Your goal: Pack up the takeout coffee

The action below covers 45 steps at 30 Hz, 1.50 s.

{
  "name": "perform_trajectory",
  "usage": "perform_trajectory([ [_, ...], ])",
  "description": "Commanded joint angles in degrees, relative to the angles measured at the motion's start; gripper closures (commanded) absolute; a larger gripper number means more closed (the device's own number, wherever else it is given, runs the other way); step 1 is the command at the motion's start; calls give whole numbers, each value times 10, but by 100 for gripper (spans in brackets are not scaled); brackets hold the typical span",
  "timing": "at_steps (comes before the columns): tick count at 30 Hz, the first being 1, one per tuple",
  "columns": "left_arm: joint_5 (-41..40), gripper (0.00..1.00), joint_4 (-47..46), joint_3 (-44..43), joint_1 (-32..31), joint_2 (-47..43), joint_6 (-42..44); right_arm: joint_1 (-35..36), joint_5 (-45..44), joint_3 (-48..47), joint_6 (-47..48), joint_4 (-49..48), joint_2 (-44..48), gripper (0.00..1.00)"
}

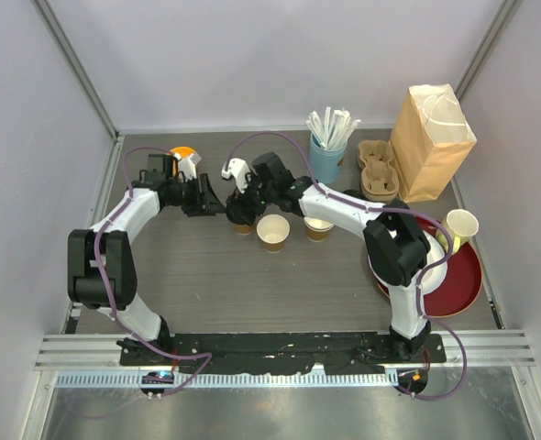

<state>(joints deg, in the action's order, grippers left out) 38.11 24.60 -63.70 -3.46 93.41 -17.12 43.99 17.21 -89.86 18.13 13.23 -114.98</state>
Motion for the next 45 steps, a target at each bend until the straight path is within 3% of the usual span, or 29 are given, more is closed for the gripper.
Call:
perform_trajectory([
  [1,-1,50,-8,-20,0,9,10,12,-50,64,-13,29,-14,34],
  [11,0,51,-9,-19,-4,27,6,16,-56,109,-29,4,-36,42],
  [20,20,58,-12,-17,-7,41,-8,18,-70,157,-43,-26,-34,46],
  [29,3,81,-5,5,-13,61,-4,21,-79,196,-47,-44,-31,48],
  [35,-10,87,7,8,-18,78,1,20,-70,206,-50,-56,-31,49],
  [41,-24,87,9,0,-18,61,9,16,-67,212,-53,-62,-25,50],
  [45,-28,87,9,-4,-18,54,13,16,-59,195,-51,-44,-13,38],
])
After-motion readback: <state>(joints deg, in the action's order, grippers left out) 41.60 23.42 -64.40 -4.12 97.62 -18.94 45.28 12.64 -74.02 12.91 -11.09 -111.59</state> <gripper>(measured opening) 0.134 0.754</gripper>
